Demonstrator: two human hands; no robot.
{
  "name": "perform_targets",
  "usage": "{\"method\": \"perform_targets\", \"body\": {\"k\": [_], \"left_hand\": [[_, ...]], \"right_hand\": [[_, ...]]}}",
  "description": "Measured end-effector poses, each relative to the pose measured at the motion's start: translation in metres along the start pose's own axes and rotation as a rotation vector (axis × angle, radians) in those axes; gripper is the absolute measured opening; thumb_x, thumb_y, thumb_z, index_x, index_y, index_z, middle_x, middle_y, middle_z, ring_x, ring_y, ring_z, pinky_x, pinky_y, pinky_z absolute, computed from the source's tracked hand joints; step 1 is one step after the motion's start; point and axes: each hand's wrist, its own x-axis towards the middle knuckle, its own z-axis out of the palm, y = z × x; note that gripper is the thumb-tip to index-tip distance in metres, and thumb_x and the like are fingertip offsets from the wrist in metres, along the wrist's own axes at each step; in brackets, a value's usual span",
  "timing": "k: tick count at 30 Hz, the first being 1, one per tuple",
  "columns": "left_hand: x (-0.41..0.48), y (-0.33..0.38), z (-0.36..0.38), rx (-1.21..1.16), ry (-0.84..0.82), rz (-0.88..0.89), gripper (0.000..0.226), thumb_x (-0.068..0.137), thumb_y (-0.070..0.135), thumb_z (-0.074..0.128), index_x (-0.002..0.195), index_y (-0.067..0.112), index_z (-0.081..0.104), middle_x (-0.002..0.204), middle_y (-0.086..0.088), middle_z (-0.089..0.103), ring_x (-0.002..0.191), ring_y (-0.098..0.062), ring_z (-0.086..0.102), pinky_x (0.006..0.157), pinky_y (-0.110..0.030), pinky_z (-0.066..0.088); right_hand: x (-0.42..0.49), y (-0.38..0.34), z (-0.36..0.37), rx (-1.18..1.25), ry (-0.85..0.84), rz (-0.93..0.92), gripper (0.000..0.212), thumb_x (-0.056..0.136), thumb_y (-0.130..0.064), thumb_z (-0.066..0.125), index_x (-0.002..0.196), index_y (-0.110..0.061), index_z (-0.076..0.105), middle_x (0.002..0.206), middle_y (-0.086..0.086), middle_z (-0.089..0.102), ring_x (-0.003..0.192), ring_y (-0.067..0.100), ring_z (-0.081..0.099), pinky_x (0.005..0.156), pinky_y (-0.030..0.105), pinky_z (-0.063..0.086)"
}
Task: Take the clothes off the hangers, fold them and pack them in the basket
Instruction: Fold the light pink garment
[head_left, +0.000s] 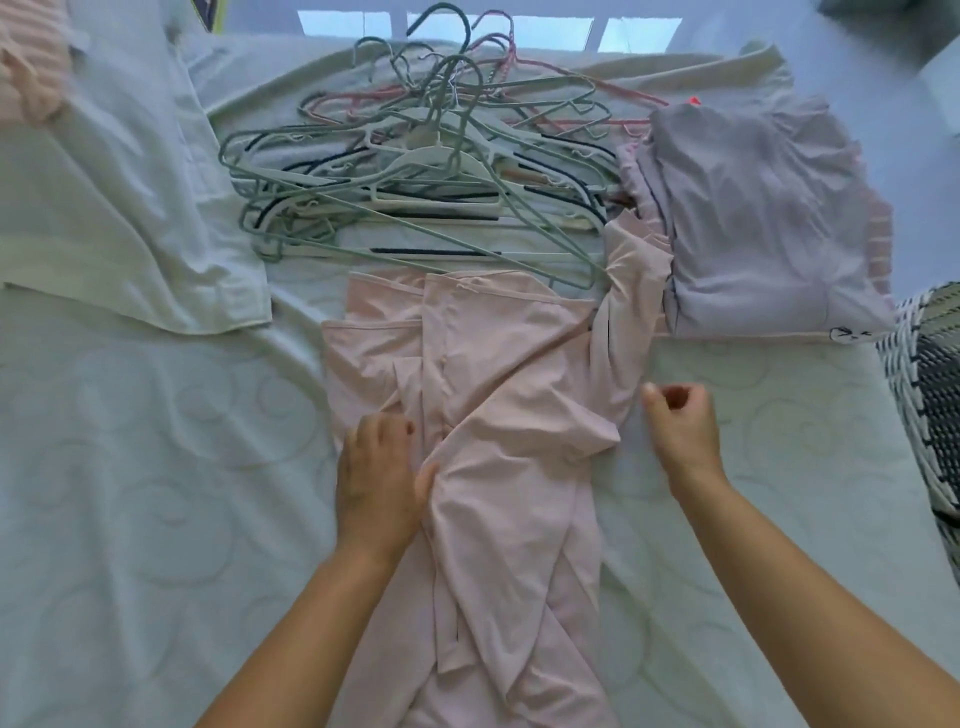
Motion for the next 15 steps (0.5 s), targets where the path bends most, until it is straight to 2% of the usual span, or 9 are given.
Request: {"method": "perform_targets", "body": {"k": [1, 2, 4, 5, 8, 11, 12, 13, 15], "left_hand": [[-0.008, 0.006, 0.004, 0.006, 0.050, 0.148, 0.028, 0.078, 0.023, 0.059, 0.102, 0.012, 0.051, 0.104, -0.011, 0.057, 0.100, -0.028, 0.049, 0.083, -0.034, 0.039], [-0.017, 0.013, 0.013, -0.004, 0.011, 0.261, 0.036, 0.080, 0.029, 0.050, 0.112, 0.014, 0.049, 0.120, -0.011, 0.056, 0.112, -0.025, 0.045, 0.091, -0.034, 0.036], [-0.034, 0.017, 0.042, 0.098, -0.119, 0.389, 0.052, 0.085, 0.041, 0.040, 0.131, 0.015, 0.041, 0.143, -0.007, 0.040, 0.137, -0.019, 0.025, 0.106, -0.035, 0.025], [-0.041, 0.015, 0.054, 0.154, -0.157, 0.403, 0.057, 0.089, 0.048, 0.034, 0.136, 0.016, 0.037, 0.148, -0.005, 0.032, 0.143, -0.016, 0.012, 0.110, -0.036, 0.018], [-0.046, 0.006, 0.078, 0.234, -0.188, 0.348, 0.064, 0.095, 0.058, 0.013, 0.143, 0.019, 0.029, 0.151, -0.001, 0.023, 0.145, -0.013, -0.004, 0.114, -0.039, 0.009], [-0.044, 0.006, 0.080, 0.244, -0.156, 0.356, 0.065, 0.094, 0.060, 0.010, 0.143, 0.021, 0.027, 0.152, -0.002, 0.022, 0.145, -0.013, -0.003, 0.115, -0.039, 0.007], [-0.044, 0.006, 0.081, 0.246, -0.144, 0.356, 0.065, 0.094, 0.060, 0.010, 0.143, 0.021, 0.027, 0.152, -0.002, 0.022, 0.145, -0.013, -0.001, 0.115, -0.038, 0.007], [-0.045, 0.005, 0.081, 0.244, -0.138, 0.351, 0.065, 0.094, 0.060, 0.010, 0.144, 0.021, 0.026, 0.152, -0.002, 0.022, 0.145, -0.014, 0.002, 0.115, -0.039, 0.007], [-0.046, 0.004, 0.080, 0.229, -0.155, 0.347, 0.066, 0.094, 0.061, 0.010, 0.148, 0.024, 0.019, 0.156, 0.000, 0.016, 0.144, -0.016, 0.007, 0.115, -0.039, 0.008]], "right_hand": [[0.011, -0.014, -0.003, -0.039, 0.045, -0.102, 0.024, 0.089, -0.021, 0.059, 0.104, -0.004, 0.051, 0.110, 0.018, 0.053, 0.089, 0.023, 0.050, 0.085, 0.037, 0.044], [0.024, -0.031, -0.003, -0.065, 0.076, -0.199, 0.030, 0.089, -0.020, 0.059, 0.111, -0.001, 0.050, 0.115, 0.018, 0.048, 0.095, 0.025, 0.049, 0.091, 0.035, 0.041], [0.053, -0.069, 0.003, -0.162, 0.068, -0.282, 0.042, 0.089, -0.027, 0.060, 0.118, 0.002, 0.049, 0.122, 0.019, 0.046, 0.108, 0.028, 0.049, 0.089, 0.029, 0.035], [0.068, -0.086, 0.009, -0.171, 0.050, -0.247, 0.048, 0.087, -0.033, 0.061, 0.119, 0.001, 0.051, 0.122, 0.019, 0.051, 0.110, 0.029, 0.051, 0.087, 0.031, 0.037], [0.108, -0.109, 0.022, 0.048, -0.024, 0.053, 0.056, 0.079, -0.041, 0.068, 0.120, -0.006, 0.056, 0.103, 0.012, 0.064, 0.090, 0.028, 0.062, 0.077, 0.038, 0.051], [0.124, -0.113, 0.018, 0.185, -0.164, 0.220, 0.019, 0.084, -0.028, 0.067, 0.094, -0.014, 0.059, 0.076, 0.009, 0.068, 0.071, 0.021, 0.061, 0.046, 0.029, 0.053], [0.128, -0.118, 0.013, 0.243, -0.177, 0.209, 0.014, 0.085, -0.025, 0.065, 0.090, -0.015, 0.057, 0.076, 0.007, 0.066, 0.068, 0.018, 0.059, 0.047, 0.027, 0.053], [0.136, -0.124, 0.006, 0.315, -0.162, 0.145, 0.017, 0.084, -0.023, 0.066, 0.096, -0.014, 0.058, 0.085, 0.005, 0.065, 0.071, 0.016, 0.061, 0.058, 0.027, 0.055], [0.144, -0.148, -0.016, 0.421, -0.064, -0.014, 0.036, 0.081, -0.020, 0.068, 0.114, -0.011, 0.056, 0.098, 0.001, 0.064, 0.079, 0.012, 0.063, 0.072, 0.028, 0.055]]}}
